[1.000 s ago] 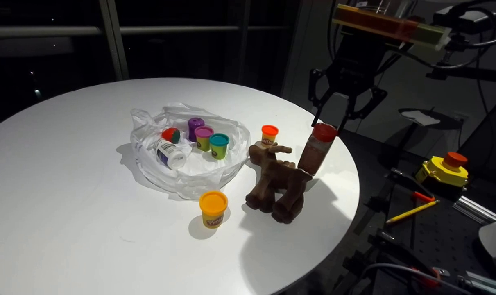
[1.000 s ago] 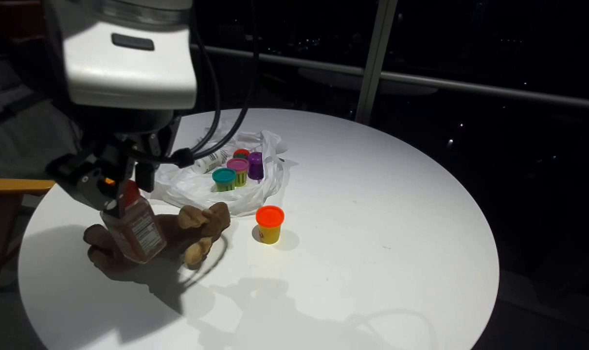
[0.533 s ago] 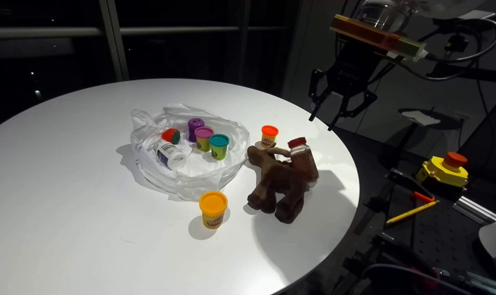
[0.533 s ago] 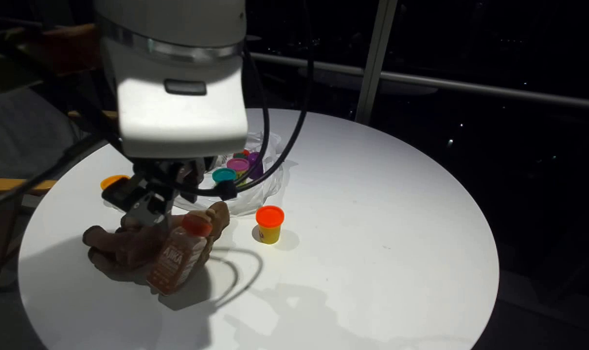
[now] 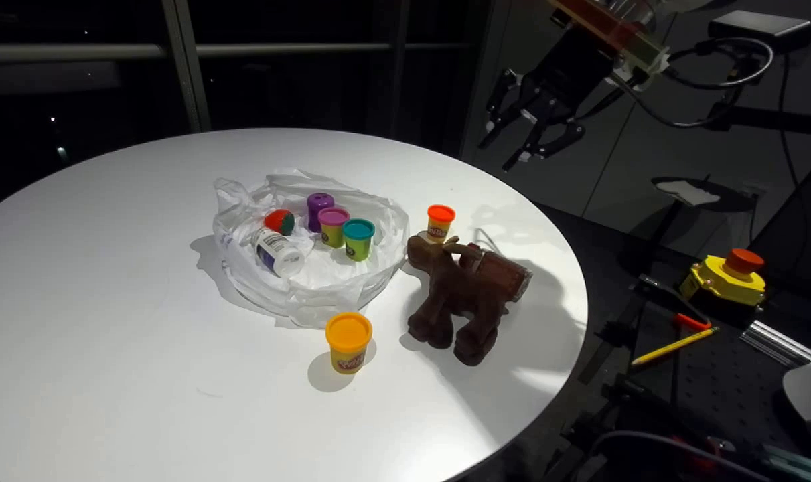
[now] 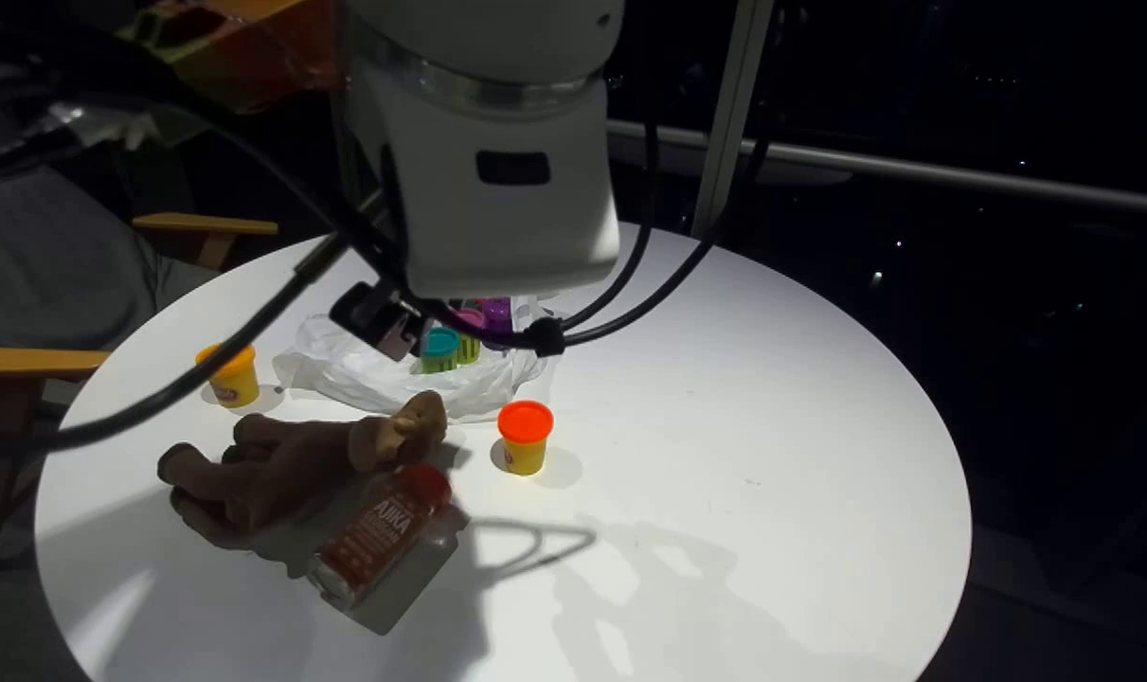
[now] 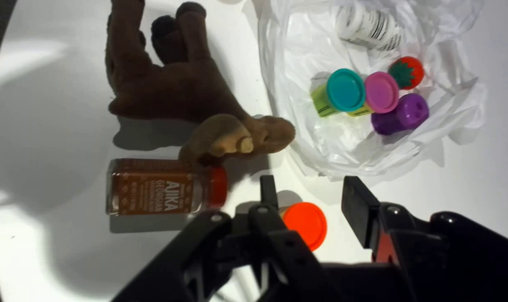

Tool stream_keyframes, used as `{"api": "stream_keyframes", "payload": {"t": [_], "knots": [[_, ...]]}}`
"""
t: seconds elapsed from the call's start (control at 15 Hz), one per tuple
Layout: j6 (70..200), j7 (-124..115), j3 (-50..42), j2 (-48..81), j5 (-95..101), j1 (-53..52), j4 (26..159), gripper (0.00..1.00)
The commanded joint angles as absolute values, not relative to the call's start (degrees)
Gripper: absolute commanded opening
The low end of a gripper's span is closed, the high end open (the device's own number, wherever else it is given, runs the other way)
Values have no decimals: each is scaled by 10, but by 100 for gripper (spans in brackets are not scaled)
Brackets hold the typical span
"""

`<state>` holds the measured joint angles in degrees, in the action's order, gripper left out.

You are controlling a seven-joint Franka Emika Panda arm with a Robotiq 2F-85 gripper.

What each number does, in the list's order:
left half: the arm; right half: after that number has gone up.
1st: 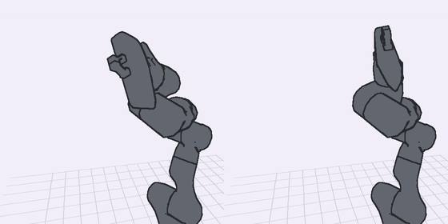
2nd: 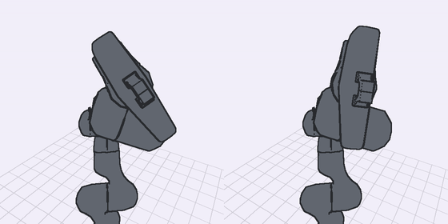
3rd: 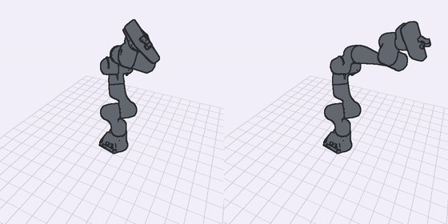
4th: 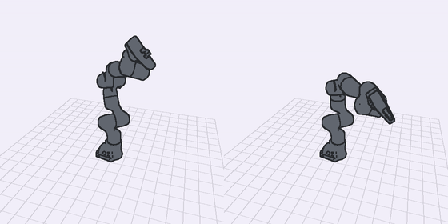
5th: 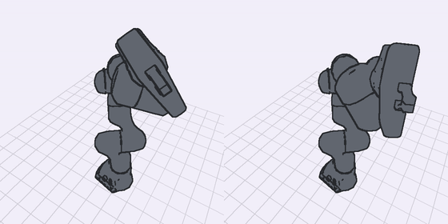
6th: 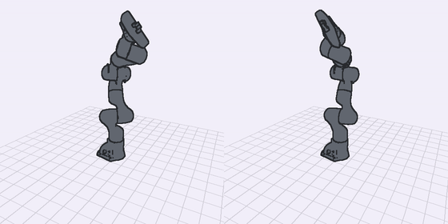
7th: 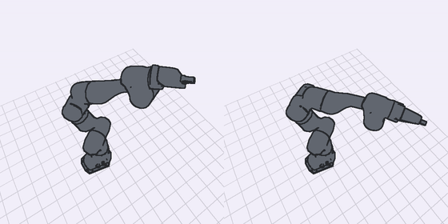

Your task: Remove all the contents from the white plastic bag and put them on the table

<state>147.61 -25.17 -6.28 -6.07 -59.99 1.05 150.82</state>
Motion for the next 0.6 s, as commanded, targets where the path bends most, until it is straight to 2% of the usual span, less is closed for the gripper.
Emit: {"api": "stream_keyframes", "payload": {"t": [0.0,0.33,0.4,0.47,0.53], "knots": [[1438,-209,-44,-25,-637,11,1445,22],[1375,-306,6,5,-500,-10,1369,22],[1366,-327,17,20,-470,-18,1347,72],[1362,-347,25,36,-442,-26,1326,73],[1369,-369,33,56,-407,-34,1304,78]]}}
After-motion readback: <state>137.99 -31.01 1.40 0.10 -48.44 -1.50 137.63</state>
